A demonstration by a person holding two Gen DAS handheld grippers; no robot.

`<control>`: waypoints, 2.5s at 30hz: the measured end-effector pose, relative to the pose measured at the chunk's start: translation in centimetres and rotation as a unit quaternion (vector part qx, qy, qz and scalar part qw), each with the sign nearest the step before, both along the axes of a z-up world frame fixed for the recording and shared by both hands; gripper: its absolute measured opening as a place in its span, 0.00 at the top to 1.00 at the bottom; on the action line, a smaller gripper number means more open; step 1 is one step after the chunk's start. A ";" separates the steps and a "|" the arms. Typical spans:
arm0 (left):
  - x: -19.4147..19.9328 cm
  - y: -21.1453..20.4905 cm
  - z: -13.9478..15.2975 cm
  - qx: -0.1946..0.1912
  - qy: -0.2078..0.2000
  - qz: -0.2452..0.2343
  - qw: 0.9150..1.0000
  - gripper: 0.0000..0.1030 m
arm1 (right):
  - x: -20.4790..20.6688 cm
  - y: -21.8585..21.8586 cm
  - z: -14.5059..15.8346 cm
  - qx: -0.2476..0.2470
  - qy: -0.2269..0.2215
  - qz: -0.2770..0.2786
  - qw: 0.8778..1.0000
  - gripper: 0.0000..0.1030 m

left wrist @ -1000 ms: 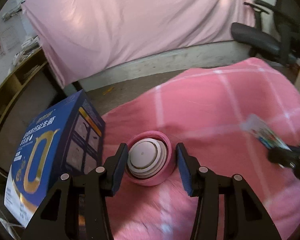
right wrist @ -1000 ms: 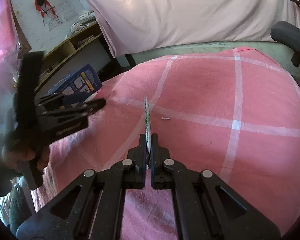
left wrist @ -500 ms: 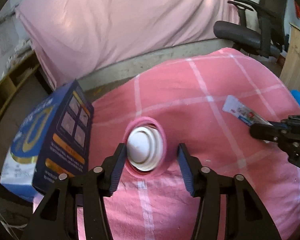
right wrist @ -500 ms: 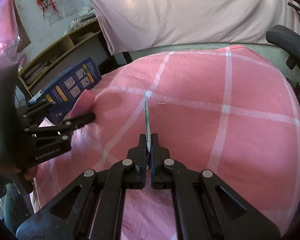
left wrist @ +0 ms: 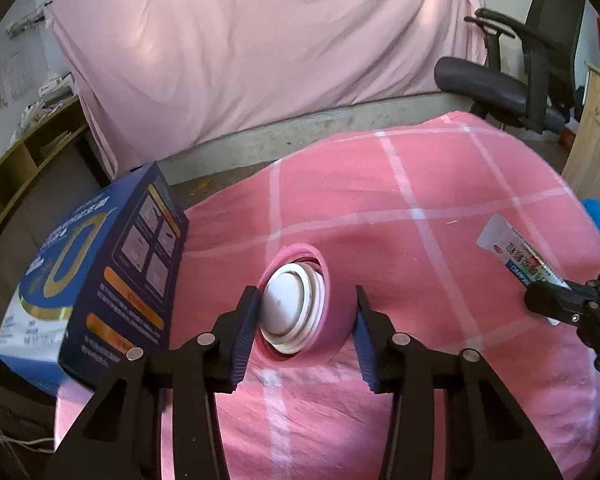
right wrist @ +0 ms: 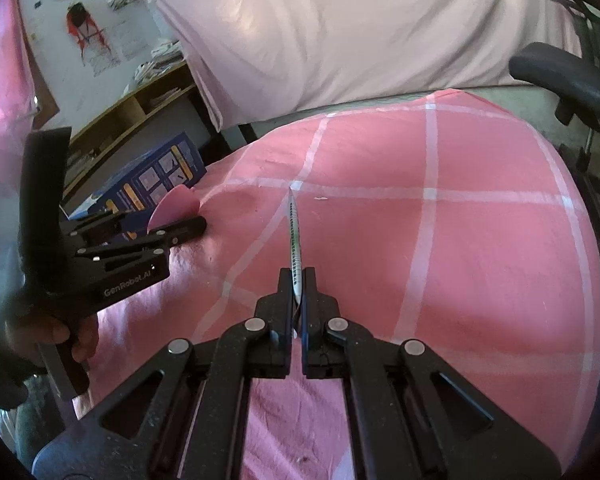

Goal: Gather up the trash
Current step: 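Carry the tape roll and tube over the blue basin and open both grippers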

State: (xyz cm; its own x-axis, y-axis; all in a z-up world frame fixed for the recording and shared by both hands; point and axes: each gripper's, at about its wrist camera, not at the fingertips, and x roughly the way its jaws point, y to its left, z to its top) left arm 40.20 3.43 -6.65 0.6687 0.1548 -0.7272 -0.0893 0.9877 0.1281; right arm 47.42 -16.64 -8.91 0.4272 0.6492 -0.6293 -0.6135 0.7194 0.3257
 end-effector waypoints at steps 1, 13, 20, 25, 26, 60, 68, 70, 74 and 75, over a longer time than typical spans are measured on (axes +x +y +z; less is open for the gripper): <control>-0.3 -0.1 0.1 -0.006 -0.005 0.000 1.000 0.62 | -0.3 -0.5 0.1 0.005 -0.002 -0.007 1.000 0.73; -5.5 -5.0 3.8 -0.091 -0.133 -0.042 0.986 0.62 | -5.0 -6.0 3.7 0.083 -0.119 -0.062 0.988 0.73; -6.2 -7.4 9.0 -0.096 -0.202 -0.064 0.973 0.62 | -6.4 -9.0 7.4 0.130 -0.212 -0.100 0.963 0.73; -6.5 -10.2 12.8 -0.093 -0.247 -0.096 0.960 0.62 | -7.5 -12.2 9.3 0.147 -0.261 -0.163 0.940 0.73; -6.5 -10.9 13.3 -0.093 -0.255 -0.104 0.957 0.62 | -7.5 -12.8 9.7 0.148 -0.268 -0.174 0.936 0.73; -0.6 -31.8 7.0 -0.110 -0.123 -0.299 0.940 0.62 | -6.6 -30.2 5.5 0.103 -0.150 -0.374 0.909 0.73; 1.5 -32.1 5.4 -0.137 -0.052 -0.292 0.945 0.62 | -5.4 -30.3 4.0 0.089 -0.108 -0.375 0.916 0.71; 1.8 -32.0 5.2 -0.139 -0.040 -0.289 0.946 0.62 | -5.2 -30.2 3.9 0.081 -0.103 -0.377 0.917 0.71; 2.0 -31.7 4.8 -0.140 -0.034 -0.280 0.949 0.62 | -4.9 -30.2 3.4 0.074 -0.095 -0.381 0.917 0.70; 2.0 -31.6 4.7 -0.142 -0.036 -0.277 0.950 0.61 | -4.9 -30.4 3.4 0.076 -0.094 -0.382 0.916 0.70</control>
